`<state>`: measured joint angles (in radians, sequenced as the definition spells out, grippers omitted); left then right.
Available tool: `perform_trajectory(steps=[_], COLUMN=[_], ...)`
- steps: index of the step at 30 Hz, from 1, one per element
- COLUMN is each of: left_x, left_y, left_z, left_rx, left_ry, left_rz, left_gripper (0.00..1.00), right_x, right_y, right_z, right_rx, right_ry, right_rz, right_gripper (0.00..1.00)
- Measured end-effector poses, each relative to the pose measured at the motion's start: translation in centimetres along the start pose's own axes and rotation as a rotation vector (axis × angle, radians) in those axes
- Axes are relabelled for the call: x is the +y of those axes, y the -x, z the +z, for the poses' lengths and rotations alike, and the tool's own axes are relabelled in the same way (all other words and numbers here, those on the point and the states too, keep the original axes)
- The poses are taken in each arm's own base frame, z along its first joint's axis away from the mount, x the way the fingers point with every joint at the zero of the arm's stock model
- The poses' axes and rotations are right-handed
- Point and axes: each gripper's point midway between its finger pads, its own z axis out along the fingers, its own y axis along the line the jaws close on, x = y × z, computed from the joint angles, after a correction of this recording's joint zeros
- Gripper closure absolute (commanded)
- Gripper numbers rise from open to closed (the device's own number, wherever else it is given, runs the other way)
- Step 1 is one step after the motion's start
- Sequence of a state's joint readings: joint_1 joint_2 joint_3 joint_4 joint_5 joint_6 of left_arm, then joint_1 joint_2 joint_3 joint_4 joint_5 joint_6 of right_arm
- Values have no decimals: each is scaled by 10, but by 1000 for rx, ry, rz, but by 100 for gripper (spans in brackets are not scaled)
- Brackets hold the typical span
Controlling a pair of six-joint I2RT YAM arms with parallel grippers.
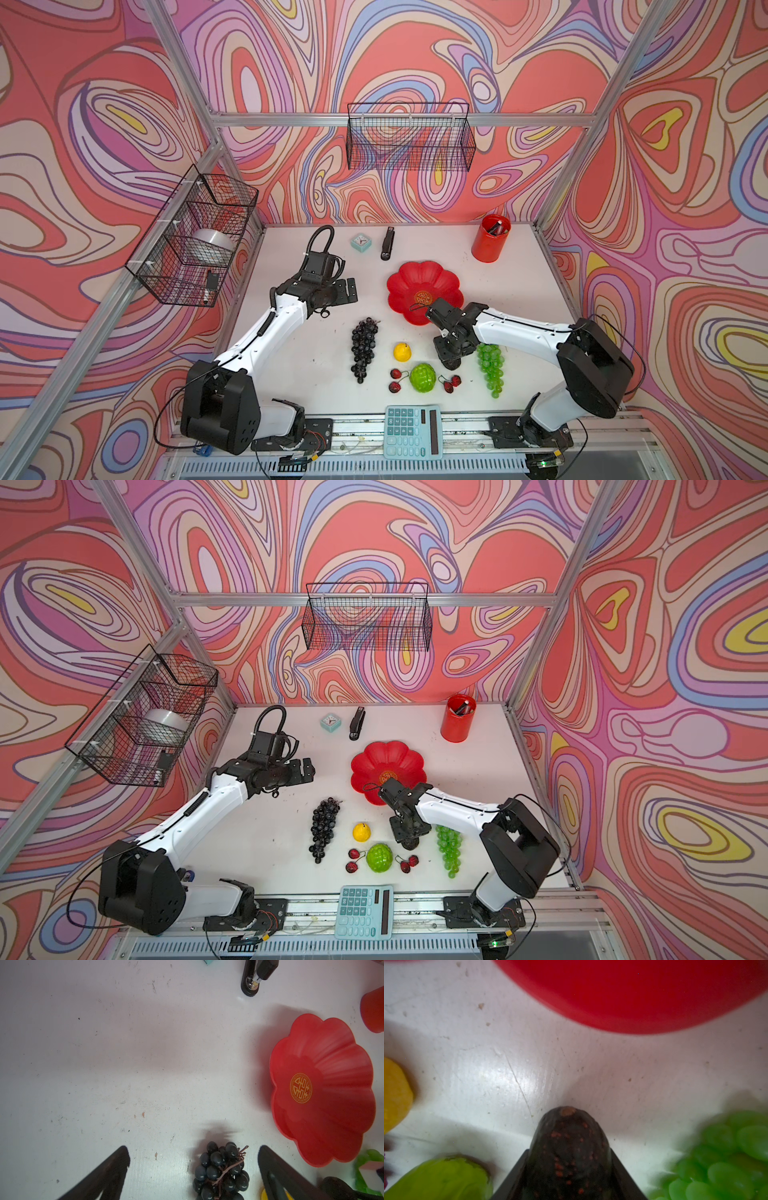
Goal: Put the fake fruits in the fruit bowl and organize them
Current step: 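Lift the dark fruit with the right gripper and lower it into the red bowl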
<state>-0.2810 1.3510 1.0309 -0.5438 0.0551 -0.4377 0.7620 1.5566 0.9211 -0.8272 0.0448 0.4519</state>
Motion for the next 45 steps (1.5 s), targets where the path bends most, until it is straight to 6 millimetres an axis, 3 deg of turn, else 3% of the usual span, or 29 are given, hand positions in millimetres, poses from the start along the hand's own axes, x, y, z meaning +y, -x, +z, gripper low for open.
perform_trajectory(steps=[3,6,11,15,19,24,29,39,45], left_x=[-6,-11,-14,-13,-9,-8,-8,-12,-12], left_y=[12,24,25,21,11,6,6,-1,-3], left_z=[-4,-8,-10,-12,-18,-39,-45,-35,-35], left_rx=[-21,-49,-50,-30,3,-23,-35,12,20], left_ry=[-10,-23,-34,-29,-18,-33,-41,-62,-64], left_rz=[8,9,13,24,30,34,34,22,22], left_gripper=[0,0,0,0,0,0,0,0,1], right_x=[-3,-6,-11,-19,-25,-29,-33,-52,-50], right_y=[0,16,71,122,167,198,198,205,206], right_z=[-19,-54,-115,-132,-111,-62,-25,-7,10], right_rx=[-28,-98,-263,-331,-322,-259,-188,-170,-142], right_ry=[11,46,105,99,68,17,-7,-9,13], right_rz=[12,44,80,58,15,-40,-70,-29,-25], right_gripper=[69,69,70,69,69,68,67,65,64])
